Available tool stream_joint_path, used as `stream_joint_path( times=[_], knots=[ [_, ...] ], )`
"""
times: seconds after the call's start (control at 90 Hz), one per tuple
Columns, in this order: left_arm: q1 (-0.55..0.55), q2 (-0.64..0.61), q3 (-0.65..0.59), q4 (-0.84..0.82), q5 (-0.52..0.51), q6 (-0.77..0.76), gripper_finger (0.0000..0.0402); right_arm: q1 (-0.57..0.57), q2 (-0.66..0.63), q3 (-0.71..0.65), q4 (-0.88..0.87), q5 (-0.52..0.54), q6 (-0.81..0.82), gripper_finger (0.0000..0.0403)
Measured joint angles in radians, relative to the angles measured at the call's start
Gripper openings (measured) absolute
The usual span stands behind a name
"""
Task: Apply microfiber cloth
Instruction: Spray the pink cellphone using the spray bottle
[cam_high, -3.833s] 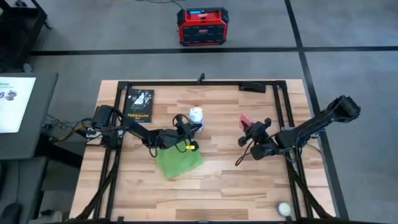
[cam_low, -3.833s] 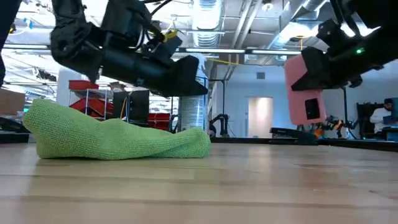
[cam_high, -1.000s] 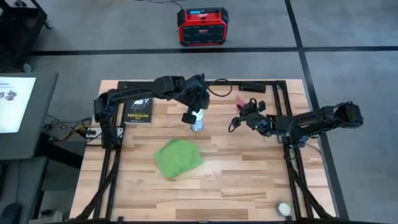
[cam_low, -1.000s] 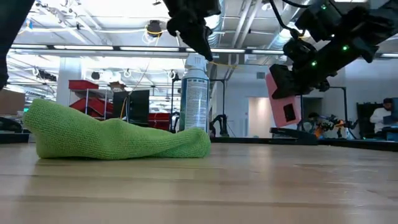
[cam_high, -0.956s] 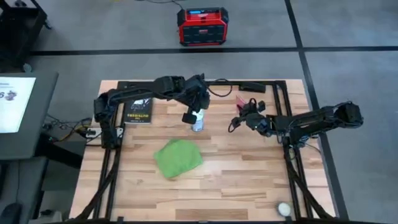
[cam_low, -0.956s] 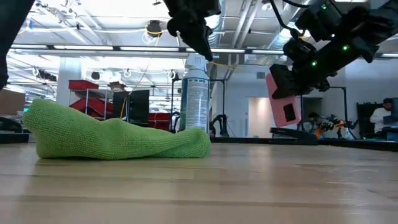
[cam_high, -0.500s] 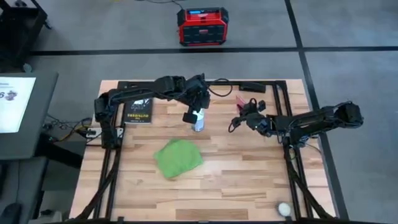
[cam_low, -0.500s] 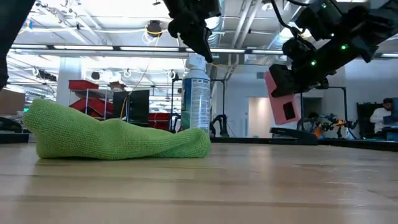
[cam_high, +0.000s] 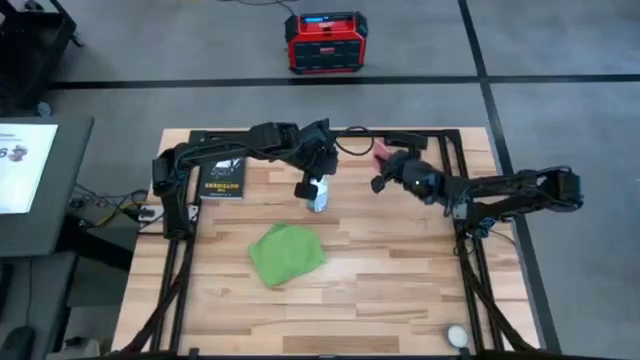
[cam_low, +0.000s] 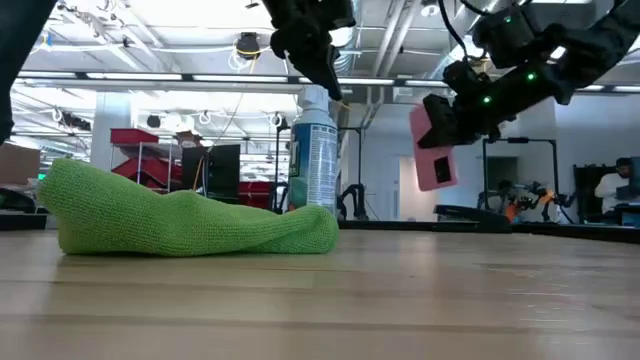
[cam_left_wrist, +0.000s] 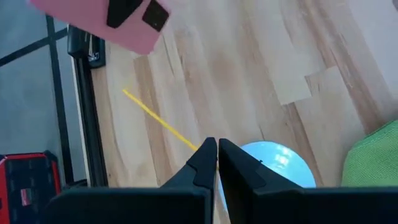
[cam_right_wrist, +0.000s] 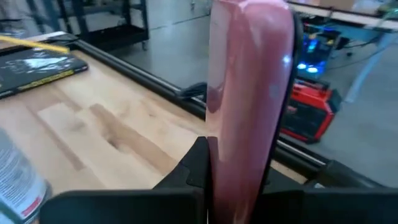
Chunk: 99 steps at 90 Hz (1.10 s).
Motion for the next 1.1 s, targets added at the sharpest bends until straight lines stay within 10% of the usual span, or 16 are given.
stream_joint_path(
  times=[0.456, 1.1],
  knots=[
    [0.002, 0.001, -0.001, 0.001, 0.059, -0.011, 0.0, -0.049, 0.0, 0.0, 0.018, -0.193, -0.047, 0.0012],
    [0.007, -0.01, 0.146, -0.123, -0.019, -0.038, 0.0, -0.049, 0.0, 0.0, 0.034, -0.199, -0.072, 0.0012]
  ],
)
